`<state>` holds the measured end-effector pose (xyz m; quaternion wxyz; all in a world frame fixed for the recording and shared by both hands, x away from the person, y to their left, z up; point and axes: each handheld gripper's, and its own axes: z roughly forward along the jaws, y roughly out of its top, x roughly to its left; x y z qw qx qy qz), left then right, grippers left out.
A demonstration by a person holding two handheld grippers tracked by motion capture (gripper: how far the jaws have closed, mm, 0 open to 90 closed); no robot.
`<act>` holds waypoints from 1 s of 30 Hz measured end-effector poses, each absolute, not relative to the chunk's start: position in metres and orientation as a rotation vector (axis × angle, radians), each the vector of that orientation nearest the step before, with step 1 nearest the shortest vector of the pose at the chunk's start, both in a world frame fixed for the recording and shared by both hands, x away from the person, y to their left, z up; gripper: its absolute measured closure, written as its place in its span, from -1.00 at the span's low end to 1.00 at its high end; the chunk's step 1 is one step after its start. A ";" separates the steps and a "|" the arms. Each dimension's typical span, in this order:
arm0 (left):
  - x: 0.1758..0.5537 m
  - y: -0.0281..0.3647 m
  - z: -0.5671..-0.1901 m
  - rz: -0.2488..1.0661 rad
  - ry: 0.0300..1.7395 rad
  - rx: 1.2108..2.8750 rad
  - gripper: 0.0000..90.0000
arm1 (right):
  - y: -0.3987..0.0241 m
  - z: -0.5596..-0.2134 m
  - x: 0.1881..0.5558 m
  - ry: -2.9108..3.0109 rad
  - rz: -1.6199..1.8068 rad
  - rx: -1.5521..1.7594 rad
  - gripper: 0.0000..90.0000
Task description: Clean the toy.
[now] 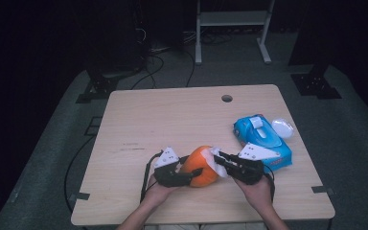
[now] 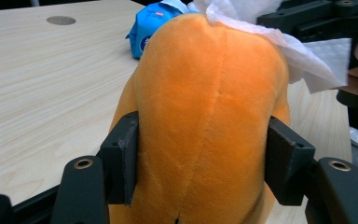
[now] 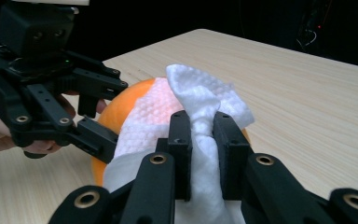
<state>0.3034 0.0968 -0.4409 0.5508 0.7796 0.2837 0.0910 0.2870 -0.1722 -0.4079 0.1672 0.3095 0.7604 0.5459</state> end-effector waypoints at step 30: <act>0.272 0.077 -0.422 0.484 0.494 1.973 -0.03 | -0.150 -0.387 0.269 2.172 1.574 0.721 0.73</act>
